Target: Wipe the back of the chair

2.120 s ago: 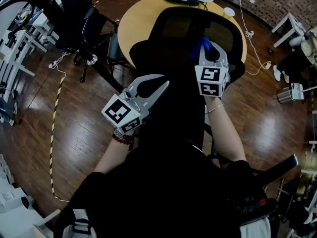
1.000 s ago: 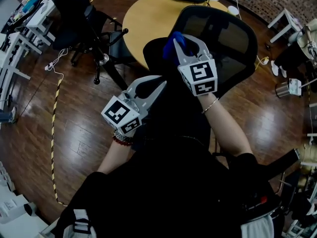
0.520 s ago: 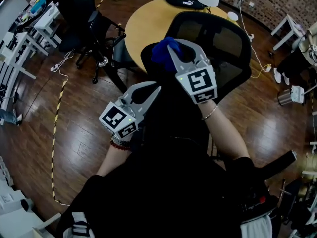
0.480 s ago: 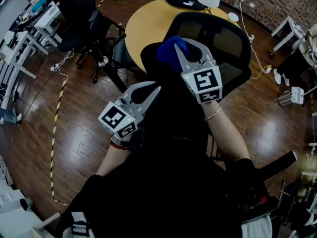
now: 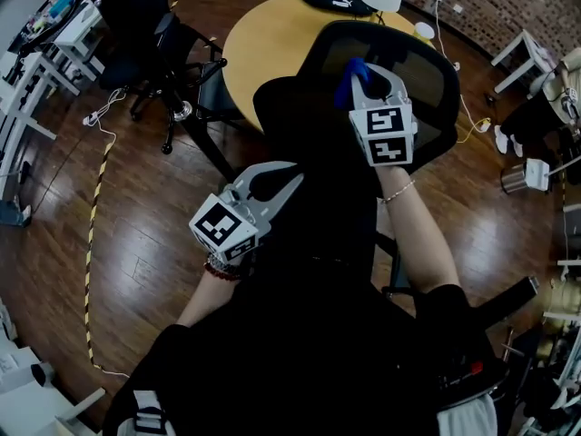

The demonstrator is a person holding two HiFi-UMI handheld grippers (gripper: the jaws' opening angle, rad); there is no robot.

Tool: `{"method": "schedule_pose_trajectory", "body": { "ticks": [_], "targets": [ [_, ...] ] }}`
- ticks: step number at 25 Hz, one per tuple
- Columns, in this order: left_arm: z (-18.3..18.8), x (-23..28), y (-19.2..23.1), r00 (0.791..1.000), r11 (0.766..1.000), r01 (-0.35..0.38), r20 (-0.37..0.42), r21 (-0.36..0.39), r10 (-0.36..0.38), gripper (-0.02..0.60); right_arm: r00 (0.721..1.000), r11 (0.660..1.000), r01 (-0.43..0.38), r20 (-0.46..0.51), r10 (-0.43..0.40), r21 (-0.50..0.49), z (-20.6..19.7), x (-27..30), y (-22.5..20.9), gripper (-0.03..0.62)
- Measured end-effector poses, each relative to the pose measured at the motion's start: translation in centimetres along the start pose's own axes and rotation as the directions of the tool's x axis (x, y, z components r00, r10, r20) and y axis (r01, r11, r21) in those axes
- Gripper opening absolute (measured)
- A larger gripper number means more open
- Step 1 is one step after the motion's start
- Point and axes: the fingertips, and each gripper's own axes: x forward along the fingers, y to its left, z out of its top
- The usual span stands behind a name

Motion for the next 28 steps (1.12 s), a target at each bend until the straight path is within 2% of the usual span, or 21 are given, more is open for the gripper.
{"method": "schedule_pose_trajectory", "body": {
  "ticks": [3, 6, 7, 8, 10, 11, 12, 14, 16, 18, 20, 22, 25, 28],
  "targets": [
    [0.2, -1.7, 1.3, 0.999, 0.999, -0.032, 0.005, 0.001, 0.032, 0.029, 0.998, 0.998, -0.066, 0.023, 0.065, 0.011, 2.3, 1.2, 2.8, 0.038],
    [0.2, -4.1, 2.9, 0.996, 0.996, -0.092, 0.009, -0.008, 0.092, 0.029, 0.996, 0.996, -0.082, 0.028, 0.081, 0.036, 3.2, 1.7, 4.3, 0.032],
    [0.3, -4.7, 3.4, 0.994, 0.994, -0.108, 0.014, -0.015, 0.108, 0.029, 0.992, 0.992, -0.119, 0.049, 0.116, 0.047, 3.5, 1.6, 4.8, 0.032],
    [0.5, -5.1, 3.8, 0.993, 0.993, -0.12, 0.02, -0.021, 0.12, 0.029, 0.979, 0.98, -0.189, 0.086, 0.183, 0.06, 4.1, 1.2, 5.8, 0.034],
    [0.9, -5.5, 4.4, 0.991, 0.991, -0.129, 0.03, -0.028, 0.13, 0.029, 0.916, 0.923, -0.379, 0.167, 0.365, 0.065, 5.5, 0.1, 9.1, 0.034],
    [1.1, -5.4, 4.5, 0.991, 0.991, -0.129, 0.033, -0.028, 0.13, 0.028, 0.884, 0.895, -0.443, 0.193, 0.427, 0.052, 6.1, -0.7, 10.7, 0.034],
    [1.2, -5.2, 4.4, 0.991, 0.992, -0.126, 0.034, -0.025, 0.126, 0.028, 0.867, 0.883, -0.467, 0.213, 0.45, 0.036, 6.5, -1.5, 11.7, 0.034],
    [1.5, -4.4, 3.8, 0.994, 0.994, -0.106, 0.03, -0.01, 0.106, 0.028, 0.866, 0.892, -0.451, 0.25, 0.432, 0.022, 6.8, -3.2, 12.1, 0.034],
    [1.5, -3.3, 3.1, 0.997, 0.997, -0.074, 0.02, 0.006, 0.073, 0.028, 0.882, 0.911, -0.41, 0.269, 0.386, 0.037, 6.3, -4.7, 10.5, 0.035],
    [1.3, -2.2, 2.4, 0.999, 0.999, -0.046, 0.009, 0.013, 0.046, 0.028, 0.922, 0.943, -0.327, 0.24, 0.304, 0.058, 4.8, -5.4, 7.2, 0.034],
    [1.1, -1.4, 1.9, 1.0, 1.0, -0.028, 0.006, 0.012, 0.028, 0.028, 0.966, 0.974, -0.208, 0.175, 0.191, 0.088, 2.8, -5.3, 3.0, 0.034],
    [1.1, -0.6, 1.2, 1.0, 1.0, -0.013, 0.006, 0.018, 0.013, 0.028, 0.991, 0.988, -0.097, 0.104, 0.085, 0.12, 1.0, -4.4, -1.0, 0.034],
    [1.5, 0.1, -0.1, 1.0, 0.998, 0.005, 0.004, 0.061, -0.005, 0.028, 0.999, 0.992, -0.032, 0.032, 0.028, 0.124, -0.4, -2.2, -3.6, 0.034],
    [1.2, -0.1, -1.1, 1.0, 0.994, 0.005, -0.005, 0.108, -0.005, 0.028, 0.999, 0.992, -0.047, 0.027, 0.044, 0.116, 0.5, -0.3, -2.2, 0.034]
  ]
}}
